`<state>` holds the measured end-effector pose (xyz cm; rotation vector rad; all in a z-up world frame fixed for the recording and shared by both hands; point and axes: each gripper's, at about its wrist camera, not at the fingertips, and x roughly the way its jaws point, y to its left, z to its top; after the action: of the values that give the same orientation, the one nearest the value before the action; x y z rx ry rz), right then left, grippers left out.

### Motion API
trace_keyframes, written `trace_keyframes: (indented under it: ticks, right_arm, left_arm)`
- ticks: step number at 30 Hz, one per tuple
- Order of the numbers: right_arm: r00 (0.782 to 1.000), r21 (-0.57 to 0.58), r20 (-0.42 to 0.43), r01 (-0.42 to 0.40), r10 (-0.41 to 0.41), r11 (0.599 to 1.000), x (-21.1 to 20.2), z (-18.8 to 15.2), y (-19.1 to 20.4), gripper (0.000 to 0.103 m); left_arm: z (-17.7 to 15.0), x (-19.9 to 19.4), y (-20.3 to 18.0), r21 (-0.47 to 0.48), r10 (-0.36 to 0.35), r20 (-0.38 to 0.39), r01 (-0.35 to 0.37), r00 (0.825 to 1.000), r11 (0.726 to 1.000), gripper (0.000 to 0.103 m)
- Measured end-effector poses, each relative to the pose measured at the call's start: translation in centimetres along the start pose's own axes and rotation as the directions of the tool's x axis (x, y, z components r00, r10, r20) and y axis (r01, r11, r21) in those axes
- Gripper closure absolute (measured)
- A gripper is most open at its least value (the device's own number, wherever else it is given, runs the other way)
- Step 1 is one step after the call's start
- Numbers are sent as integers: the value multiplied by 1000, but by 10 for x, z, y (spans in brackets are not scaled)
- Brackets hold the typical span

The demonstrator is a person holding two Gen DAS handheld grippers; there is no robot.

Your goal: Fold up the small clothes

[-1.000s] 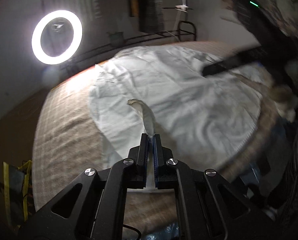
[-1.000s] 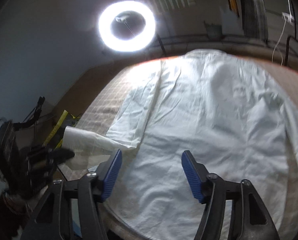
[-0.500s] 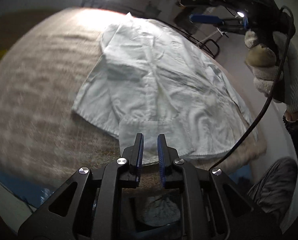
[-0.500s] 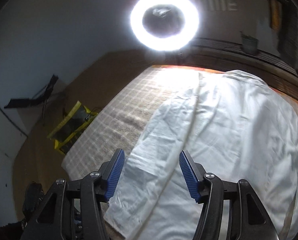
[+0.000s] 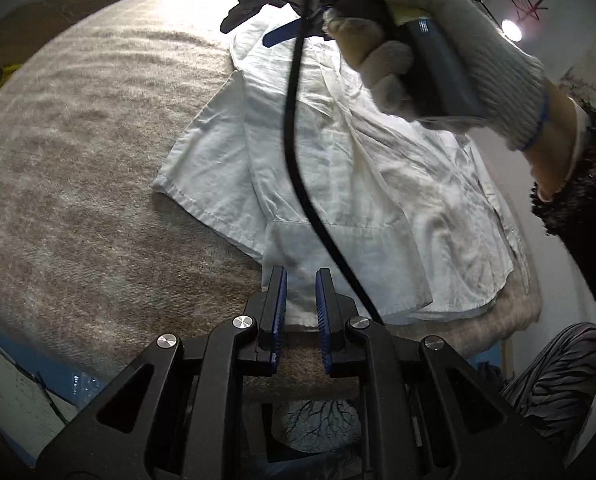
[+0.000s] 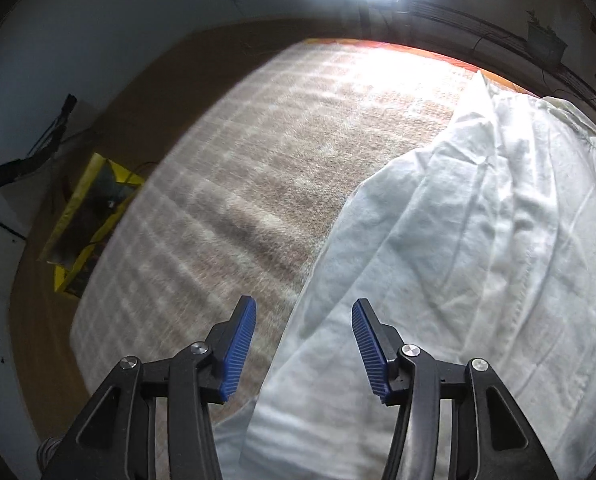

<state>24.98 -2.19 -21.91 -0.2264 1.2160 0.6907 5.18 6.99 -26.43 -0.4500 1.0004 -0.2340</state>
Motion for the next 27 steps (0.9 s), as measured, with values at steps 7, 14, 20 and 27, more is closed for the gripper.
trace_keyframes:
  ticks: [7, 14, 20, 27]
  right_arm:
    - [987, -79, -40, 152, -156, 985, 33, 13, 13, 78]
    - [991, -53, 3, 135, -135, 989, 20, 19, 2, 103]
    - [991, -6, 54, 119, -118, 993, 1, 24, -11, 103]
    - [994, 2, 59, 97, -97, 995, 5, 22, -12, 103]
  left_arm:
    - [0, 2, -5, 46, -2, 7, 2, 1000, 999, 103]
    - [6, -23, 3, 37, -24, 80, 21, 997, 999, 103]
    - [4, -12, 13, -16, 2, 18, -1, 1000, 1000, 91]
    - [3, 3, 3, 54, 47, 6, -47, 999, 997, 102]
